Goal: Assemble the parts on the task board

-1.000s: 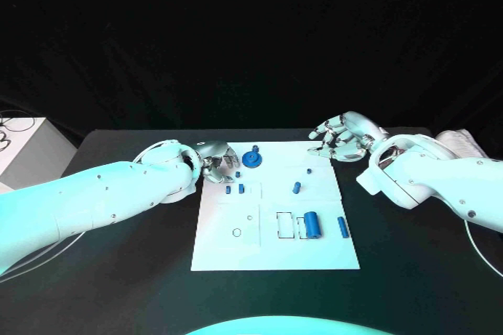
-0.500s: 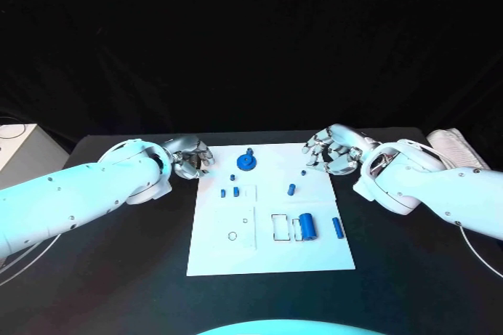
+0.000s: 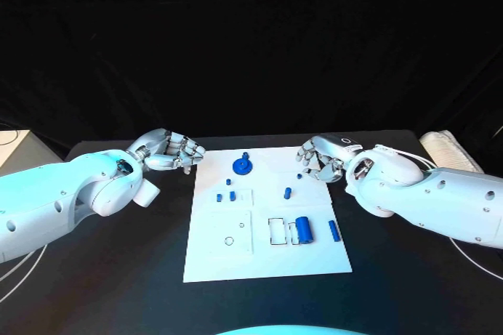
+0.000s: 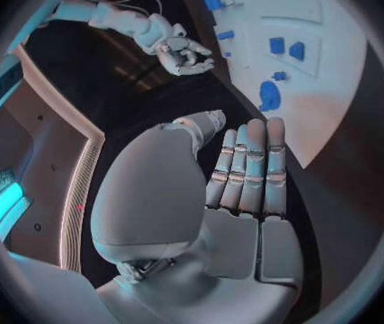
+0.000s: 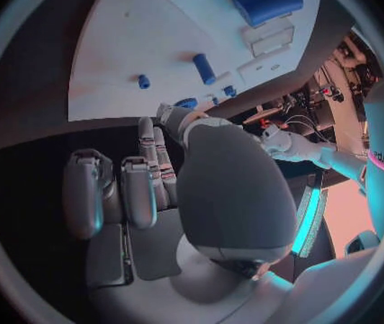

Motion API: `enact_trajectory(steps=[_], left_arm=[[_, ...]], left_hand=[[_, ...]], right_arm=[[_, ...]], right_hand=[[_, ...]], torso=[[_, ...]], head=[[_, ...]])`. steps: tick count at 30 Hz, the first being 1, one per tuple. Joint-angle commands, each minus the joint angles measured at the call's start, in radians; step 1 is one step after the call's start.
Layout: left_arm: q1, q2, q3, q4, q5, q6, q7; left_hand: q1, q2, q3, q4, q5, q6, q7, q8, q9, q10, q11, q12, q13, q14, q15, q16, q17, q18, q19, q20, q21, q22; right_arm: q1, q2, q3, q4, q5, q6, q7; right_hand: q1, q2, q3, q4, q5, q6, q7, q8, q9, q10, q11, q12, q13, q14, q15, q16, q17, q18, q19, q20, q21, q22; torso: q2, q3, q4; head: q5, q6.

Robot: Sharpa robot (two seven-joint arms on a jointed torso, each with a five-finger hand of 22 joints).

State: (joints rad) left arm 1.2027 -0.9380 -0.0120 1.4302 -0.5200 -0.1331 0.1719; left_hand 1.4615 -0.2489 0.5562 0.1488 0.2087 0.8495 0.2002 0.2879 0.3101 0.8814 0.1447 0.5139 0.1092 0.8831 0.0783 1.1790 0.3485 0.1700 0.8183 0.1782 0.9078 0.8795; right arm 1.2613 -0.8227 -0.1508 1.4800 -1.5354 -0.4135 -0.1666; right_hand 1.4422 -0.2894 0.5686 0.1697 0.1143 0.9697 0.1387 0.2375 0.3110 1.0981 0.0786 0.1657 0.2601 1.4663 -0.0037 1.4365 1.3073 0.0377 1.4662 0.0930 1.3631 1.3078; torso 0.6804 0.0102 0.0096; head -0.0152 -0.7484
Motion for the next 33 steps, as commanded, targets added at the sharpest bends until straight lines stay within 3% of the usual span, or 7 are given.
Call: enact_trajectory(steps=[1,5,6,13,17,29,33], left_arm=[[0.001,-0.011,0.001,0.026,0.234,0.064,0.127],[0.000,-0.026,0.001,0.049,0.262,0.073,0.142],[0.000,-0.029,0.001,0.053,0.268,0.074,0.144],[0.000,-0.042,0.001,0.065,0.291,0.072,0.153],[0.000,-0.046,0.001,0.069,0.304,0.071,0.158],[0.000,-0.053,0.001,0.069,0.322,0.068,0.158],[0.000,-0.054,0.001,0.068,0.324,0.068,0.154]], left_hand=[[-0.008,0.002,-0.006,0.000,-0.002,0.006,0.001,0.004,0.000,0.005,-0.001,0.003,0.001,0.006,-0.001,-0.005,0.001,0.015,0.009,-0.002,-0.006,-0.004],[-0.007,0.004,-0.008,-0.002,-0.001,0.009,0.001,0.007,0.001,0.006,-0.002,0.004,0.002,0.006,-0.002,-0.006,0.002,0.015,0.011,-0.003,-0.010,-0.008],[-0.007,0.004,-0.008,-0.002,-0.001,0.009,0.001,0.007,0.001,0.006,-0.002,0.004,0.002,0.006,-0.002,-0.006,0.002,0.015,0.011,-0.003,-0.010,-0.008],[-0.005,0.005,-0.008,-0.004,-0.001,0.009,0.001,0.008,0.001,0.006,-0.003,0.005,0.002,0.006,-0.003,-0.008,0.002,0.015,0.012,-0.003,-0.012,-0.010],[-0.004,0.006,-0.009,-0.006,-0.001,0.009,0.001,0.009,0.001,0.006,-0.003,0.006,0.002,0.006,-0.003,-0.009,0.002,0.015,0.014,-0.004,-0.014,-0.012],[-0.005,0.005,-0.012,-0.006,-0.002,0.008,0.001,0.009,0.001,0.005,-0.002,0.006,0.002,0.005,-0.003,-0.011,0.001,0.015,0.015,-0.004,-0.017,-0.014],[-0.005,0.005,-0.012,-0.006,-0.002,0.008,0.001,0.009,0.001,0.005,-0.002,0.006,0.002,0.005,-0.003,-0.011,0.001,0.015,0.015,-0.004,-0.017,-0.014]], right_arm=[[-0.005,0.014,0.000,-0.017,-0.106,0.031,-0.053],[-0.017,0.033,-0.001,-0.037,-0.117,0.051,-0.060],[-0.021,0.038,-0.001,-0.040,-0.119,0.057,-0.061],[-0.038,0.070,-0.004,-0.071,-0.130,0.090,-0.068],[-0.043,0.082,-0.005,-0.093,-0.151,0.090,-0.086],[-0.047,0.098,-0.006,-0.107,-0.176,0.086,-0.100],[-0.050,0.103,-0.006,-0.110,-0.173,0.088,-0.098]], right_hand=[[-0.014,0.000,0.007,-0.010,0.001,0.006,-0.002,-0.006,-0.001,0.010,-0.003,-0.013,-0.015,0.055,-0.006,-0.006,0.059,0.008,0.030,-0.006,-0.006,0.160],[-0.025,-0.001,0.013,-0.021,0.001,0.006,-0.002,-0.011,-0.001,0.010,-0.003,-0.029,-0.034,0.053,-0.007,-0.014,0.048,0.011,0.026,-0.009,-0.020,0.154],[-0.026,-0.001,0.014,-0.022,0.001,0.006,-0.002,-0.011,-0.001,0.010,-0.003,-0.030,-0.035,0.053,-0.007,-0.015,0.048,0.011,0.026,-0.009,-0.020,0.154],[-0.034,0.001,0.018,-0.030,0.001,0.010,-0.004,-0.012,-0.001,0.014,-0.005,-0.038,-0.047,0.053,-0.006,-0.019,0.041,0.011,0.026,-0.012,-0.022,0.153],[-0.039,0.001,0.022,-0.033,0.001,0.014,-0.005,-0.012,0.000,0.017,-0.005,-0.043,-0.054,0.053,-0.007,-0.022,0.037,0.012,0.026,-0.013,-0.025,0.151],[-0.051,0.003,0.026,-0.039,0.001,0.018,-0.003,-0.013,0.001,0.022,-0.004,-0.050,-0.066,0.052,-0.004,-0.027,0.029,0.012,0.025,-0.012,-0.031,0.149],[-0.058,0.007,0.033,-0.041,0.001,0.026,-0.005,-0.011,0.003,0.031,-0.004,-0.053,-0.073,0.052,-0.002,-0.028,0.028,0.012,0.026,-0.011,-0.031,0.149]], torso=[[0.000,-0.0016,0.0038],[0.000,-0.0007,0.0036],[0.001,0.0005,0.0009],[0.000,0.0013,-0.0003],[0.001,0.0015,0.0018],[-0.001,0.0027,-0.0010],[-0.001,0.0015,-0.0007]], head=[[-0.005,0.002],[-0.001,0.001],[0.001,0.000],[0.000,-0.002],[-0.005,-0.003],[-0.002,-0.005],[0.000,-0.007]])
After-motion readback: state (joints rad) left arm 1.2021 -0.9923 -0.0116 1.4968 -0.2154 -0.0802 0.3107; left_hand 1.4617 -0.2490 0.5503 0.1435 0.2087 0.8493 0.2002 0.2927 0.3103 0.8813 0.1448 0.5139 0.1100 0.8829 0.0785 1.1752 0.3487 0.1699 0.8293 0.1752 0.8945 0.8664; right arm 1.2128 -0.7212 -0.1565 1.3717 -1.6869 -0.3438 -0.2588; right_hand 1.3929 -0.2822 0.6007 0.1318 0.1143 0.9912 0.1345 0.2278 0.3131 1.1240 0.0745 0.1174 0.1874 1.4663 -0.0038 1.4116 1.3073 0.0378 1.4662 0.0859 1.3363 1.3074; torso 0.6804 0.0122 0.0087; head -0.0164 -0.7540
